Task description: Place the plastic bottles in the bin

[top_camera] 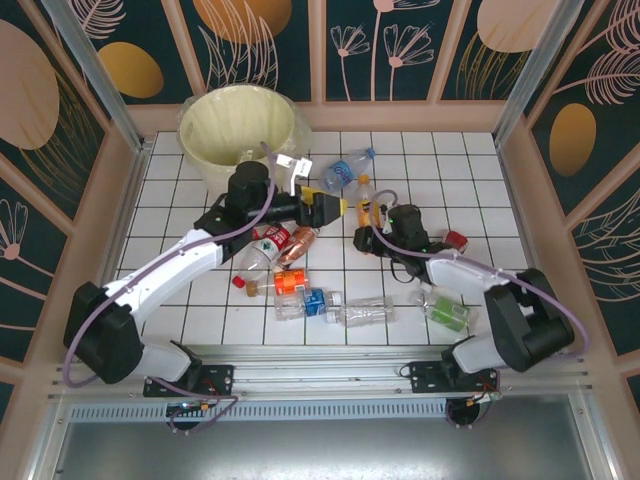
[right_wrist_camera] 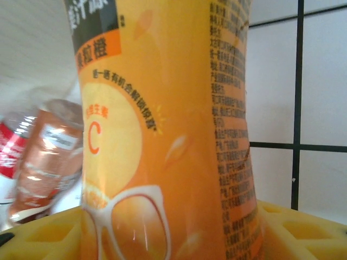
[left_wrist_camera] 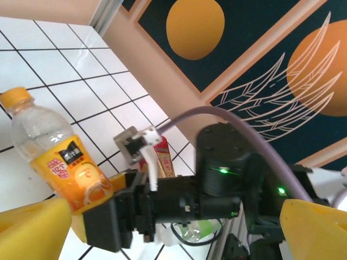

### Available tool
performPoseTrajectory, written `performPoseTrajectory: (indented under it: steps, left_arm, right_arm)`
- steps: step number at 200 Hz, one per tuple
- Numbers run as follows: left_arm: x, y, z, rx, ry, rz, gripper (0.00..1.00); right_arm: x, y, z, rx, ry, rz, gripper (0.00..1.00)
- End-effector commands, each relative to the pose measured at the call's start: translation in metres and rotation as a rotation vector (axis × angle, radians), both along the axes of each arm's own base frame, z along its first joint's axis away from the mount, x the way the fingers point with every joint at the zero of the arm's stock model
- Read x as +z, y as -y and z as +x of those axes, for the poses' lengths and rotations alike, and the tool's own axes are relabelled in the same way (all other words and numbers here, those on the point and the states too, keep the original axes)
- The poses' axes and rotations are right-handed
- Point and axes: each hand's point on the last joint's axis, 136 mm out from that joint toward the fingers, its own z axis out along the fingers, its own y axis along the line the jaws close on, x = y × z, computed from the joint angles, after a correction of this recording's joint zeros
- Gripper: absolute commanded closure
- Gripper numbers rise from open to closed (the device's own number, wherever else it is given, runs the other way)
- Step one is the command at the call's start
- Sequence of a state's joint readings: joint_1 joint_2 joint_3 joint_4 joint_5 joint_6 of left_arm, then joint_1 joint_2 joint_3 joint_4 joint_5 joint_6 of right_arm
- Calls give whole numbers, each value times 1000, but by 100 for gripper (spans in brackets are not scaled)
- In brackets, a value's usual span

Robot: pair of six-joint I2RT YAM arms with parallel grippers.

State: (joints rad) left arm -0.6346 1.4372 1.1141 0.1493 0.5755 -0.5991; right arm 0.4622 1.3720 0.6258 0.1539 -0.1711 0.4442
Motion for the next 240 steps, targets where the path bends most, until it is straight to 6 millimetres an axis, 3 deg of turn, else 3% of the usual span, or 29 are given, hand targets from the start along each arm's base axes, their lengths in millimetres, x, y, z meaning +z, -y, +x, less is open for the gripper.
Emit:
performPoseTrajectory:
  steps: [1, 43, 71, 76, 95, 173, 221, 240]
  left_arm:
    - [-2, 13, 19, 57, -46, 2, 1]
    - [-20, 37, 43, 85, -77, 50, 1]
    - [-20, 52, 51, 79, -72, 53, 2]
    - [-33, 56, 55, 79, -90, 70, 2]
    - [-33, 63, 60, 69, -86, 54, 2]
    - [-18, 83, 44, -62, -28, -23, 4]
    - [-20, 93, 43, -94, -55, -29, 10]
    - [-18, 94, 43, -97, -59, -34, 16]
  right_arm:
    - [35, -2, -5, 54, 107, 123, 38]
    - [71, 8, -23, 75, 192, 200, 38]
    - [91, 9, -37, 116, 241, 249, 38]
    - [95, 9, -39, 122, 253, 255, 38]
    - [105, 11, -47, 153, 278, 282, 38]
    - [119, 1, -64, 285, 308, 363, 38]
    - [118, -2, -67, 315, 314, 363, 38]
    - [114, -2, -65, 310, 302, 357, 37]
